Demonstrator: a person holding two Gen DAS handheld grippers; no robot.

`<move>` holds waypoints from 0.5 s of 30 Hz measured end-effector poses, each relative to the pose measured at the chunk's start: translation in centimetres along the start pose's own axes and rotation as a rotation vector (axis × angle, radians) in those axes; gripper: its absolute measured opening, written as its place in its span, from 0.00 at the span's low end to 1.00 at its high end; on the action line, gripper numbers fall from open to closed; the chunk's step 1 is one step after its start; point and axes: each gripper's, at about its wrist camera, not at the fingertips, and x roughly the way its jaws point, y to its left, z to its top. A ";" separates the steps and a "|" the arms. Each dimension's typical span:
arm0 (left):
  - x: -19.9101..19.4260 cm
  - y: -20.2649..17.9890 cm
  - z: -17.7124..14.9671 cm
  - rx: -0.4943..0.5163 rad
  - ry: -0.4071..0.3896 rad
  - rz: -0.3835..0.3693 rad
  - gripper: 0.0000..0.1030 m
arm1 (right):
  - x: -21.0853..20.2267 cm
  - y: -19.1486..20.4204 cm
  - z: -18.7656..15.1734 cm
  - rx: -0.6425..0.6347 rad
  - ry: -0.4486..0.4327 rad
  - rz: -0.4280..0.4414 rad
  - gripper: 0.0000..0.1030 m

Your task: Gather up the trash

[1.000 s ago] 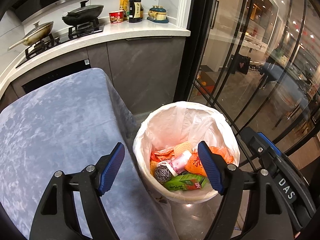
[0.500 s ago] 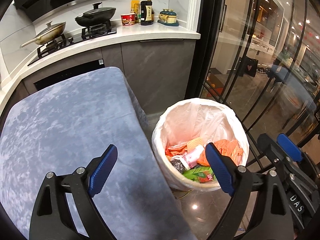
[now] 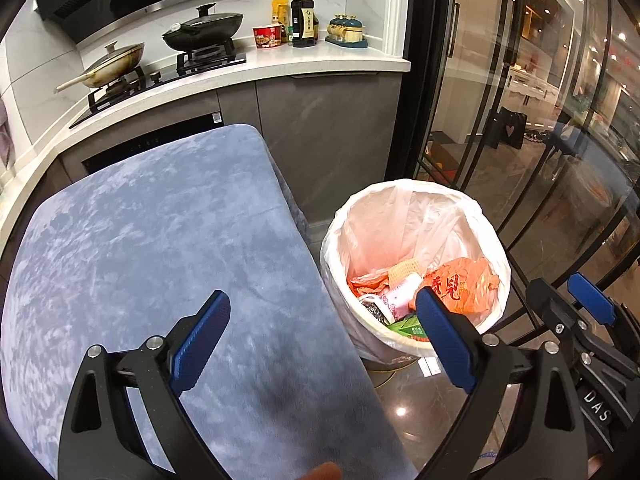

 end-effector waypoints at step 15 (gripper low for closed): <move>-0.1 -1.6 -1.5 0.038 0.010 0.012 0.87 | 0.0 -0.3 -0.9 -0.021 0.020 -0.027 0.67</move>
